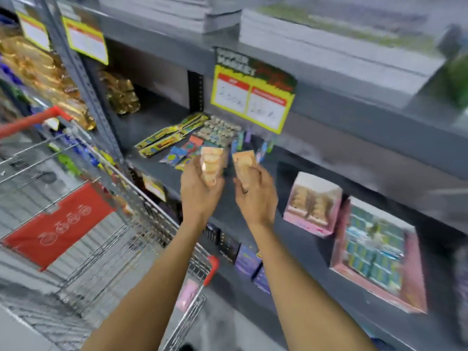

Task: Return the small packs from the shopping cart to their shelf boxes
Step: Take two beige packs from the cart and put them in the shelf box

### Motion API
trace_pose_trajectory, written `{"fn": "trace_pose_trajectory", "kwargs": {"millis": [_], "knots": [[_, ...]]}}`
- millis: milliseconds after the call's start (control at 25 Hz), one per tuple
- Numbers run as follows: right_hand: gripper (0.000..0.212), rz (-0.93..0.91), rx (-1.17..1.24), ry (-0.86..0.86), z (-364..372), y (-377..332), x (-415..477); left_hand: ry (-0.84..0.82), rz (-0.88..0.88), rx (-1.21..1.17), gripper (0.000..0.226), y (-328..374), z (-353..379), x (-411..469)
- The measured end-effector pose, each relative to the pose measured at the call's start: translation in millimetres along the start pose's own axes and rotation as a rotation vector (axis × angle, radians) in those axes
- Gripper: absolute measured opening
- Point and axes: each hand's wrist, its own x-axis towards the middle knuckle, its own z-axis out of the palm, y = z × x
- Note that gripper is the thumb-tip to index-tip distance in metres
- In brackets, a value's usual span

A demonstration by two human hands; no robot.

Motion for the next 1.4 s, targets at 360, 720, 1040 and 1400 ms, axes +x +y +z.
{"fn": "trace_pose_trajectory", "kwargs": {"millis": [360,720,1040,1400], "knots": [[0.039,0.342,-0.311,0.053,-76.7,131.1,-32.7,-0.470,0.155,0.146,0.051,47.9,140.7,-57.9],[0.028,0.510,-0.242,0.095,-75.8,135.0,-44.3,-0.561,0.317,0.384,0.037,17.8,175.8,-74.5],[0.039,0.335,-0.445,-0.065,-79.6,144.8,-50.1,-0.642,0.328,0.447,0.054,-5.2,174.5,-65.5],[0.065,0.370,-0.572,-0.249,-69.3,145.3,-30.8,-0.651,0.334,0.493,0.058,-5.8,178.6,-66.4]]}}
